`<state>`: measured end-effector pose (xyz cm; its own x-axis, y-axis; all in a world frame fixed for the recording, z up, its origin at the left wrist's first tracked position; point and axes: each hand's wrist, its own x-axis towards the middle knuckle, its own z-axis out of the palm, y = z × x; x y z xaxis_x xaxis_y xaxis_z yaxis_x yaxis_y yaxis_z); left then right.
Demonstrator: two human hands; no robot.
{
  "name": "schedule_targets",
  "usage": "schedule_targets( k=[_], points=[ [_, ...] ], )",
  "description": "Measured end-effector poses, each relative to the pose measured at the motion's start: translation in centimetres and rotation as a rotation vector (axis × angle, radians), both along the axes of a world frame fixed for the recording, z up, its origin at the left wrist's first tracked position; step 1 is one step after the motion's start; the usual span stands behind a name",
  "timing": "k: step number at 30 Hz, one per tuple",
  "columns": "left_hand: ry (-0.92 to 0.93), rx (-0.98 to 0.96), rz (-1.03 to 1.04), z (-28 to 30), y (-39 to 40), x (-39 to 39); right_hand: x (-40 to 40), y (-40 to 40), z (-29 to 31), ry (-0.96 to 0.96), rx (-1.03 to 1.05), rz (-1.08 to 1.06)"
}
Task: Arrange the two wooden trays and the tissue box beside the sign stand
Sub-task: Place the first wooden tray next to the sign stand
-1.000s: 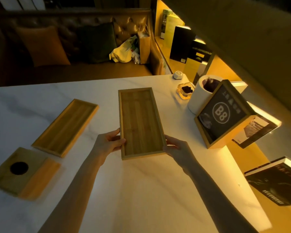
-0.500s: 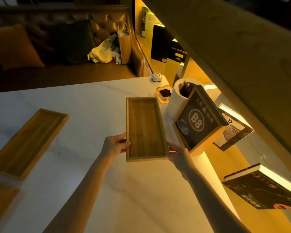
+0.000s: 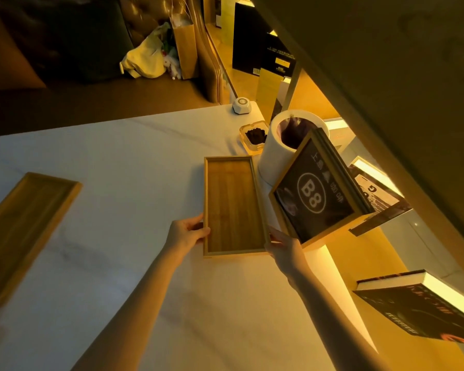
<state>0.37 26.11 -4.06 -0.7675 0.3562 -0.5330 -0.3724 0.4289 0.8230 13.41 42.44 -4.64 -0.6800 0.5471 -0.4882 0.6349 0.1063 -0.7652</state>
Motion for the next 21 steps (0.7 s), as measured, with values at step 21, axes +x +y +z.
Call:
schedule_targets(
  k=[21],
  points=[
    [0.371, -0.241, -0.161, -4.1, 2.1, 0.9, 0.1, -1.1, -3.5, -0.191, 0.455, -0.042]
  ],
)
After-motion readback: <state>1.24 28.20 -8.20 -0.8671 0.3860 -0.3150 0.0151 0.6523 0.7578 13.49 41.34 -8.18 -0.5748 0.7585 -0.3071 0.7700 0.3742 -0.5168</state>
